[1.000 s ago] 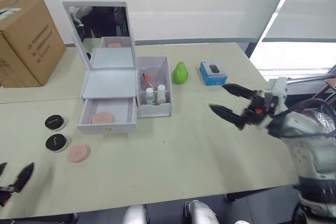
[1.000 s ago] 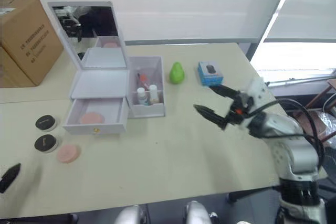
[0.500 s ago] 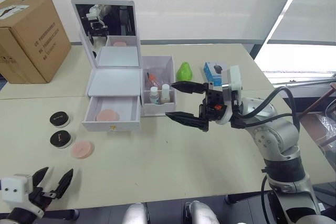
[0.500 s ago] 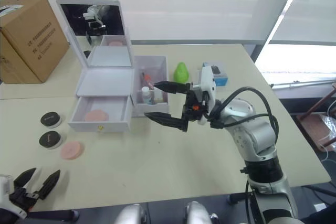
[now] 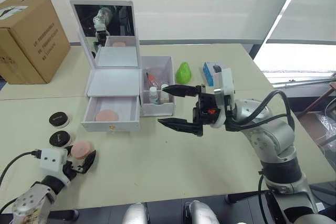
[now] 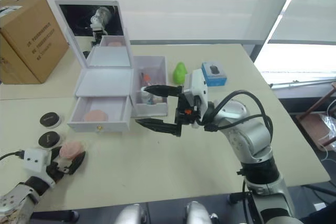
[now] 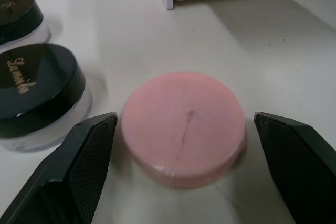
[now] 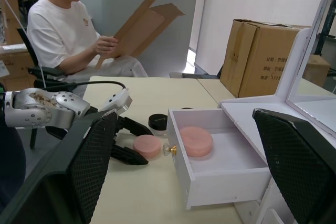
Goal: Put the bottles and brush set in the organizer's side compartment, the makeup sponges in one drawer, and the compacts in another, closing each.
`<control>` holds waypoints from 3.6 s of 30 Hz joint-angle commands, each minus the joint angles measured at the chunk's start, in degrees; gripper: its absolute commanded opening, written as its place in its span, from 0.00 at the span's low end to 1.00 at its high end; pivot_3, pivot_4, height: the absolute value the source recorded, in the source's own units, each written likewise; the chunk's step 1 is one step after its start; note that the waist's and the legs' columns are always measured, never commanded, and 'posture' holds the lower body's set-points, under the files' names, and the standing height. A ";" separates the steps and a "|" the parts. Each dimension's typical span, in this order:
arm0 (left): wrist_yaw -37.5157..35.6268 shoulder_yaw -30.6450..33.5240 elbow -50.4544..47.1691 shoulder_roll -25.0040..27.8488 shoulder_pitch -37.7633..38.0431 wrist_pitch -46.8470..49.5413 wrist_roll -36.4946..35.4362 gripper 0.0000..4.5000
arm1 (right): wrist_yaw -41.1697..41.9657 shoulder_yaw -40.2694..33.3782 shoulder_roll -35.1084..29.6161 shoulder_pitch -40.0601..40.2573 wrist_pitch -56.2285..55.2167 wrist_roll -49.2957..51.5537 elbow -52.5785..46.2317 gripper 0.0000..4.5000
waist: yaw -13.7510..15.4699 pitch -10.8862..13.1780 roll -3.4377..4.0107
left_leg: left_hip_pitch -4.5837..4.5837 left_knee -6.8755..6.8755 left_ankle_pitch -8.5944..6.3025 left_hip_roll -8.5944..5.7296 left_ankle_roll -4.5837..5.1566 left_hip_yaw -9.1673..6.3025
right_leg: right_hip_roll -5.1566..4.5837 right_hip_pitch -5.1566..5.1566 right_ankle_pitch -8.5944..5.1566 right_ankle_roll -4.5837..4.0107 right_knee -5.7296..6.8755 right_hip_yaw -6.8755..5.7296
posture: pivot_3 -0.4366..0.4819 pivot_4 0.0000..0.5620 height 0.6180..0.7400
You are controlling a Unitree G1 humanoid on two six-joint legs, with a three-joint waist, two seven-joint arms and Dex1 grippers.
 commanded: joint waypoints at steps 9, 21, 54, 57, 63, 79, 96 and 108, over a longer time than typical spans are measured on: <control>-1.05 1.74 -2.24 0.09 0.58 -1.34 -4.49 0.66 | -1.77 -0.97 -0.88 1.41 1.37 0.95 -3.68 1.00 | -0.24 0.00 0.03 | -0.03 0.00 0.00 0.02 -0.01 -0.03 | 0.01 -0.07 -0.01 0.00 -0.01 -0.01 | 0.48 0.27 1.00; -1.06 16.40 -7.57 11.61 -7.58 6.83 -19.86 0.66 | -1.89 -1.05 -2.85 3.61 1.76 0.21 -3.90 1.00 | 0.04 0.03 -0.02 | -0.02 0.00 -0.01 0.02 -0.01 -0.24 | 0.00 -0.14 -0.02 0.00 -0.06 -0.19 | 0.48 0.27 1.00; -31.74 -18.61 10.65 23.54 -43.93 17.35 -14.28 0.74 | -7.88 -1.48 -1.14 2.15 2.66 0.66 -7.22 1.00 | -0.54 0.11 0.05 | -0.04 0.02 0.08 -0.12 -0.04 -0.61 | 0.86 0.01 0.00 -0.03 -0.03 0.75 | 0.48 0.27 1.00; -31.44 -18.41 10.33 23.73 -44.10 17.95 -13.70 0.95 | -8.16 -1.68 -1.30 2.29 2.54 0.61 -7.28 1.00 | -0.62 0.10 0.05 | -0.03 0.02 0.09 -0.12 -0.03 -0.63 | 0.88 0.02 0.01 -0.02 -0.02 0.75 | 0.48 0.27 1.00; -31.67 -14.41 9.00 25.28 -44.51 19.74 -15.90 1.00 | -8.35 -1.69 -1.34 2.28 2.36 0.62 -7.05 1.00 | -0.66 0.11 0.04 | -0.03 0.02 0.09 -0.12 -0.03 -0.65 | 0.89 0.01 0.01 -0.02 -0.02 0.75 | 0.48 0.27 1.00; -43.14 3.09 0.54 36.57 -17.62 26.53 -21.04 0.43 | -8.41 -1.05 -1.13 3.27 1.66 -0.14 -7.34 1.00 | -0.47 0.21 0.20 | 0.31 -0.03 0.07 -0.05 -0.06 -0.65 | 0.80 -0.19 -0.14 -0.22 -0.04 0.66 | 0.48 0.27 1.00; -29.85 -12.46 9.11 26.62 -32.64 11.69 -5.76 0.01 | -9.84 -1.66 -1.52 3.72 2.63 -0.42 -8.86 1.00 | 0.07 0.21 0.17 | -0.07 -0.02 0.08 -0.10 -0.05 -0.64 | 0.85 -0.01 -0.13 -0.21 -0.02 0.68 | 0.48 0.27 1.00; -26.75 -16.98 20.20 22.03 -43.24 6.04 -0.10 0.01 | -12.02 -2.37 -2.16 4.54 3.93 0.12 -10.86 1.00 | -0.43 0.15 0.07 | -0.04 0.01 0.10 -0.11 -0.02 -0.66 | 0.91 0.04 -0.10 -0.18 0.03 0.72 | 0.48 0.27 1.00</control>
